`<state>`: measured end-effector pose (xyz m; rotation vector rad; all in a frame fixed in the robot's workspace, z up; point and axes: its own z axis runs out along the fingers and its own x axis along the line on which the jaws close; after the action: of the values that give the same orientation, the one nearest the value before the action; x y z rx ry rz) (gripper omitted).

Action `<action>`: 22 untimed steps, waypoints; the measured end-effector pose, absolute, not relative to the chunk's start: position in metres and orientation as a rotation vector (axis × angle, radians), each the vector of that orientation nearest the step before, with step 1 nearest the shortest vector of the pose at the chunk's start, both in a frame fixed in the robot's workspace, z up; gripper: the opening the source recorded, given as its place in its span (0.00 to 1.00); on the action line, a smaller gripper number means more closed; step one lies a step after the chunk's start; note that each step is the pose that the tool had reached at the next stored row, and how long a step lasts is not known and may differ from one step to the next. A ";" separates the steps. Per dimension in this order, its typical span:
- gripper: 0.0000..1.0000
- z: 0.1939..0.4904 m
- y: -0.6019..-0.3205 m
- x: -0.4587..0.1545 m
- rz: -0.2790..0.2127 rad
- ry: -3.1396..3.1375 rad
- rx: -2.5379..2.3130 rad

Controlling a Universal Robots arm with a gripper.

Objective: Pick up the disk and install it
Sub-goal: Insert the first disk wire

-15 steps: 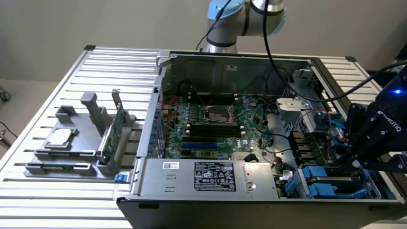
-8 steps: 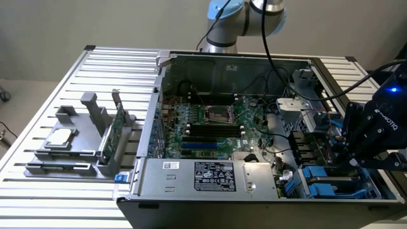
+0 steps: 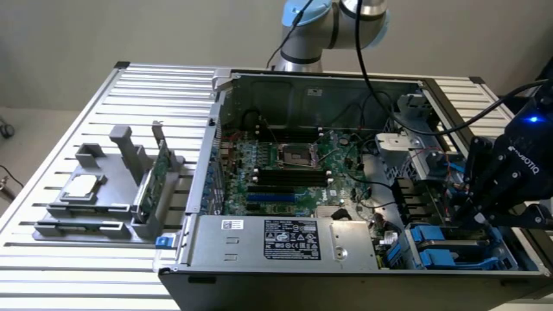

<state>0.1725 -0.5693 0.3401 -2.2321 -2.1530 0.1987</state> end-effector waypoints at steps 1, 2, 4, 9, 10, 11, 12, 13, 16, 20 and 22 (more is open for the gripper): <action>0.16 0.340 -0.569 0.173 0.199 -2.153 -2.232; 0.16 0.340 -0.569 0.173 0.200 -2.153 -2.233; 0.16 0.340 -0.569 0.174 0.201 -2.154 -2.233; 0.16 0.340 -0.569 0.175 0.205 -2.155 -2.235; 0.16 0.340 -0.569 0.176 0.206 -2.155 -2.236; 0.16 0.340 -0.569 0.176 0.206 -2.155 -2.236; 0.16 0.340 -0.569 0.176 0.207 -2.155 -2.236; 0.16 0.340 -0.570 0.176 0.207 -2.155 -2.237; 0.16 0.340 -0.570 0.176 0.207 -2.155 -2.237; 0.16 0.340 -0.571 0.176 0.207 -2.155 -2.237; 0.16 0.340 -0.572 0.176 0.207 -2.155 -2.237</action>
<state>0.1761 -0.5718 0.3401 -2.2370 -2.1547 0.2070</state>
